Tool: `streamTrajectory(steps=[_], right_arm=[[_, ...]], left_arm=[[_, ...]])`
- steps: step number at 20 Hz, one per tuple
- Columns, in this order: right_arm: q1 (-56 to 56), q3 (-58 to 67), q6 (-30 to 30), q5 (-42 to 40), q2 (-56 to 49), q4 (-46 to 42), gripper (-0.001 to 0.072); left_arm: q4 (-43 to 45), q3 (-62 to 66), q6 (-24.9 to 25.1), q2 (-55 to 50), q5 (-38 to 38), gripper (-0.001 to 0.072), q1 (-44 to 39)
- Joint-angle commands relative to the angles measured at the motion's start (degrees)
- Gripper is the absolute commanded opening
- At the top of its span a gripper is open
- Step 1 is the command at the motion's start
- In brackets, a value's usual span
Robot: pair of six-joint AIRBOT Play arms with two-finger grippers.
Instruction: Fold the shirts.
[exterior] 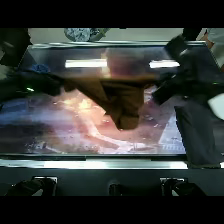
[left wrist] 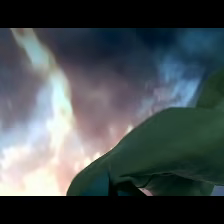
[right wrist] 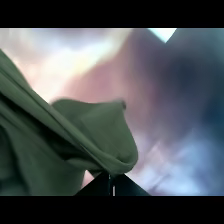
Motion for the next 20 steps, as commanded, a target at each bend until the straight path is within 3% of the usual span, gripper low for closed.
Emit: streamTrajectory(steps=[1,7,11,14,20], right_arm=[[-0.1,12.7,0.6,-1.0,8.9,-3.1,0.0041],[-0.1,21.4,0.6,-1.8,13.8,4.7,0.0041],[-0.1,21.6,1.0,4.8,11.7,3.1,0.0042],[-0.1,21.6,1.0,10.2,5.2,0.2,0.0042],[-0.1,21.6,2.6,8.9,-19.9,-5.8,0.0043]], left_arm=[[4.5,14.0,-0.7,8.4,1.4,0.0026,0.8],[3.4,19.0,-2.2,15.6,3.1,0.0026,-1.2],[11.4,18.9,-7.6,14.6,-4.8,0.0027,-0.7],[16.4,18.9,-7.8,9.9,-8.3,0.0027,-0.7],[22.0,12.4,-7.8,-9.3,-7.7,0.0029,1.2]])
